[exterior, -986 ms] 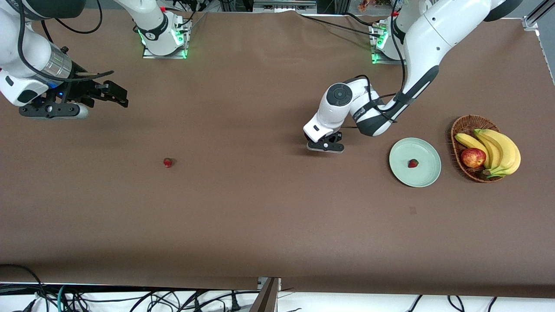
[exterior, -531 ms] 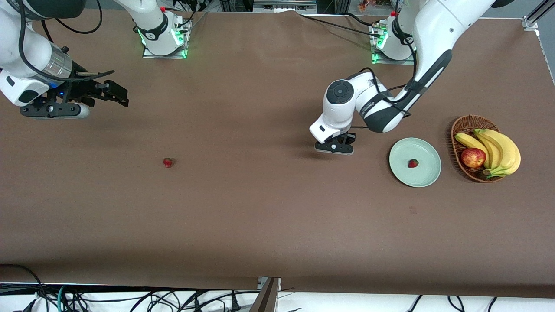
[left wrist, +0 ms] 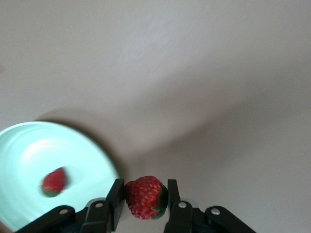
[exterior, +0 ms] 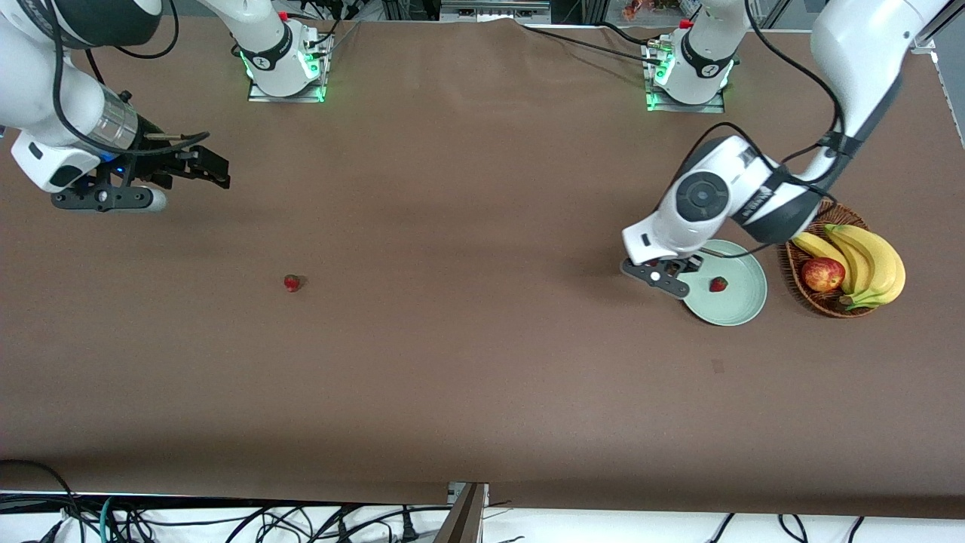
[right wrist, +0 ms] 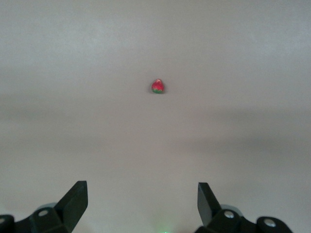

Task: Collect all strawberries into plate
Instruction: 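Carry the strawberry to the plate while the right gripper reaches the last, then release the strawberry on the plate while the right gripper grasps the last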

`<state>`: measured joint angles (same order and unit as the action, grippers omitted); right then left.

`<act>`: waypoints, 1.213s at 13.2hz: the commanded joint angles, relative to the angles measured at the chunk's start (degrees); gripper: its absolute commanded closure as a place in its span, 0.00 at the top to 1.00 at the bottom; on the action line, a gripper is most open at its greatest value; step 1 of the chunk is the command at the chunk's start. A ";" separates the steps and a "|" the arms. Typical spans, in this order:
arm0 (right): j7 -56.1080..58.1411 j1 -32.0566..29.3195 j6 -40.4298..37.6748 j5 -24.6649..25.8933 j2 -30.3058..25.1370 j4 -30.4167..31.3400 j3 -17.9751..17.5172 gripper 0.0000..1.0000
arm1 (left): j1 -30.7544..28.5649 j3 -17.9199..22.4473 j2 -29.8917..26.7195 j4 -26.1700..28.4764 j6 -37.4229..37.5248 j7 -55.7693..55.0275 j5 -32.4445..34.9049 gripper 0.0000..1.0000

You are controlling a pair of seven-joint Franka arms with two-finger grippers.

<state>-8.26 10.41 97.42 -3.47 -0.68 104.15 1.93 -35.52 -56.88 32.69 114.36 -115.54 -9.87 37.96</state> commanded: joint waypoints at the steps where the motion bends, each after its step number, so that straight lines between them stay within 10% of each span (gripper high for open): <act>1: 0.88 -0.57 10.81 0.39 -0.56 10.60 -0.35 1.00 | -6.64 -1.39 -0.69 1.13 3.73 13.16 -1.13 0.14; 6: 2.11 -0.48 33.23 0.31 13.39 16.61 -0.70 1.00 | -15.37 -1.21 0.89 2.62 3.75 22.96 -0.69 0.28; 7: 2.89 -0.13 35.62 0.31 15.42 16.70 -1.22 1.00 | -15.46 -1.21 1.15 2.63 3.66 22.96 -0.69 0.45; 8: 2.90 0.22 38.43 0.31 17.62 16.70 -1.83 1.00 | -15.46 -1.13 1.15 2.63 3.66 22.79 -0.69 0.99; 16: 8.53 -0.48 48.56 0.22 26.60 16.70 -1.75 0.94 | -15.37 -1.30 1.15 2.54 3.74 22.44 -1.13 1.00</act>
<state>-1.44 10.55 145.74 -3.47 25.56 121.25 0.37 -50.60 -57.66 34.41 116.68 -111.84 12.30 37.93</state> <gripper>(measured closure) 0.018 0.000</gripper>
